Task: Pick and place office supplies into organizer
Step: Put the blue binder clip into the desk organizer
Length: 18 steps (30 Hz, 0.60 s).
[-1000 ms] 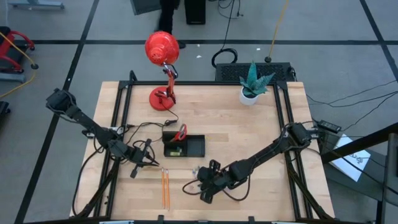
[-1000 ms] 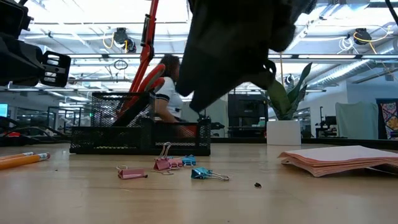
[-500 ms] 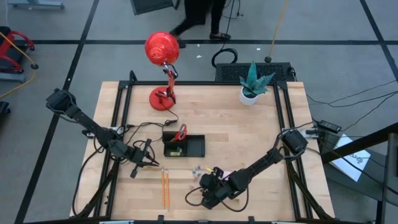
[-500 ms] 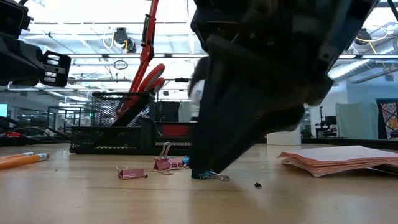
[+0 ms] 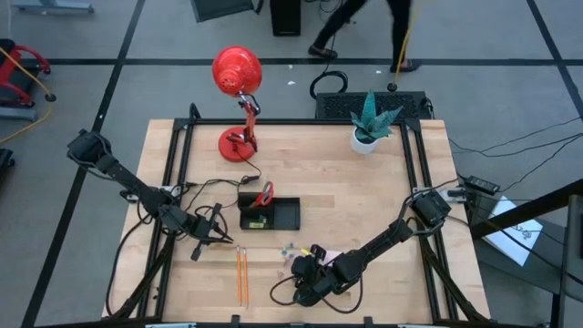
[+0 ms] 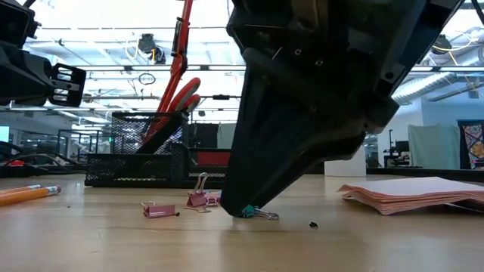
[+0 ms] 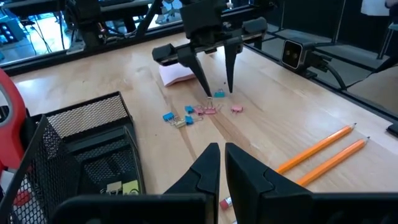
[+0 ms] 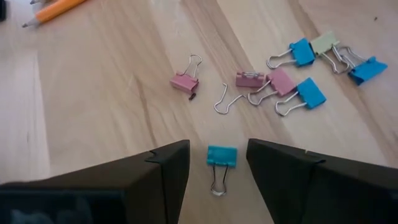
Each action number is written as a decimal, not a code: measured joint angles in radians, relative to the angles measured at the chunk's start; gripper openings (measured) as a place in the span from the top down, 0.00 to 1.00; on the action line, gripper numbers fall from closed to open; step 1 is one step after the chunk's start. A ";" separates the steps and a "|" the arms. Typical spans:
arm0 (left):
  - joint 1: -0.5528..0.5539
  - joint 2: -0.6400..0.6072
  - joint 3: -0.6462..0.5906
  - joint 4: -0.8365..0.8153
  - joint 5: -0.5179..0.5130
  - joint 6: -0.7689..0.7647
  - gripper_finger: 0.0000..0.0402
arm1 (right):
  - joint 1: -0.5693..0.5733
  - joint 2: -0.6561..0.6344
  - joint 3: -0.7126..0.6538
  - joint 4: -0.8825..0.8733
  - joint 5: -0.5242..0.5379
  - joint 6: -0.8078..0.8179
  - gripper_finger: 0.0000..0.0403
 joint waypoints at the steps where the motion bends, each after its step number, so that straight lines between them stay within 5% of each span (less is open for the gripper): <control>1: 0.000 0.000 0.000 0.000 0.000 0.000 0.92 | 0.003 0.005 0.000 -0.004 0.004 -0.004 0.61; 18: 0.000 0.000 0.000 -0.015 0.000 -0.045 0.92 | 0.038 0.015 -0.001 -0.108 -0.036 -0.005 0.75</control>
